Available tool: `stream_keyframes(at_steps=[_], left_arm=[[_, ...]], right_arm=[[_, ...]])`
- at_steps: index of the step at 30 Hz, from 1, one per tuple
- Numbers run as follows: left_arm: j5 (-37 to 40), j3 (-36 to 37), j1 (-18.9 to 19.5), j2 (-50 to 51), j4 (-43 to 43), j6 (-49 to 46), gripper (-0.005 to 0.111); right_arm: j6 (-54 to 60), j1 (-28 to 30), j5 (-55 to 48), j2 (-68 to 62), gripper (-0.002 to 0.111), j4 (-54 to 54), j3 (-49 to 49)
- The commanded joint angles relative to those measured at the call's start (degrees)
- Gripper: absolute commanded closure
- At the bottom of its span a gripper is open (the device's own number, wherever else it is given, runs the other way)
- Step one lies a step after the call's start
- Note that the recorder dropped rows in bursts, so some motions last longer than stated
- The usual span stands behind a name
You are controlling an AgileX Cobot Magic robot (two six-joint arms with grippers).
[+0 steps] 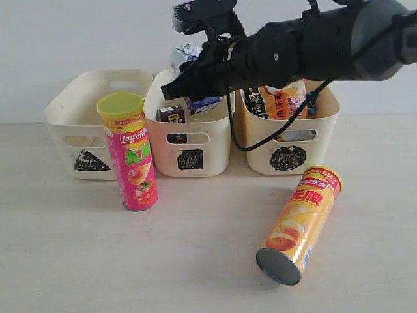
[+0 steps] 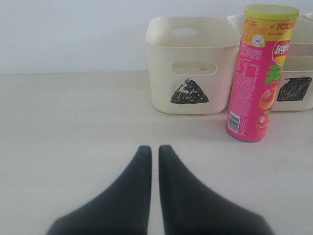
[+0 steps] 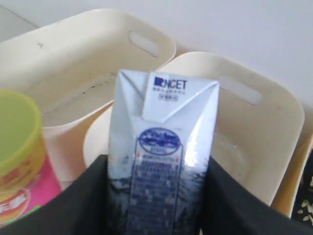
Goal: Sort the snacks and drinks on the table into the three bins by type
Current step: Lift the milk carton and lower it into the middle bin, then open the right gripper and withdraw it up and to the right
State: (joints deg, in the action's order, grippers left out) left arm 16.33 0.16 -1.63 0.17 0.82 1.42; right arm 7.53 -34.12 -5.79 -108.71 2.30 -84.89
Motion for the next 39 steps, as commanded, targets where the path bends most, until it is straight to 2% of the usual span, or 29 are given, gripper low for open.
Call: stream_keyframes(at_steps=[1,9,15,16,21,30,39], left_arm=[[-0.4,-0.2,0.1,-0.2,-0.2,0.7,0.102],[-0.4,-0.2,0.1,-0.2,-0.2,0.7,0.102],[-0.4,-0.2,0.1,-0.2,-0.2,0.7,0.102],[-0.4,-0.2,0.1,-0.2,-0.2,0.7,0.102],[-0.4,-0.2,0.1,-0.2,-0.2,0.7,0.102],[-0.4,-0.2,0.1,-0.2,-0.2,0.7,0.102],[-0.4,-0.2,0.1,-0.2,-0.2,0.7,0.102]], right_arm=[[0.5,2.5,3.9,-3.5,0.108,-0.1,-4.4],[0.3,4.4,3.9,-16.8,0.108,0.0,-20.0],[-0.1,5.0,4.1,-19.1,0.107,0.0,-22.4],[-0.1,5.0,4.1,-19.1,0.104,0.0,-22.4],[1.0,4.3,3.5,-19.1,0.076,0.0,-22.4],[2.2,3.3,3.0,-19.1,0.059,0.0,-22.4],[3.0,2.6,3.0,-19.1,0.049,0.0,-22.4]])
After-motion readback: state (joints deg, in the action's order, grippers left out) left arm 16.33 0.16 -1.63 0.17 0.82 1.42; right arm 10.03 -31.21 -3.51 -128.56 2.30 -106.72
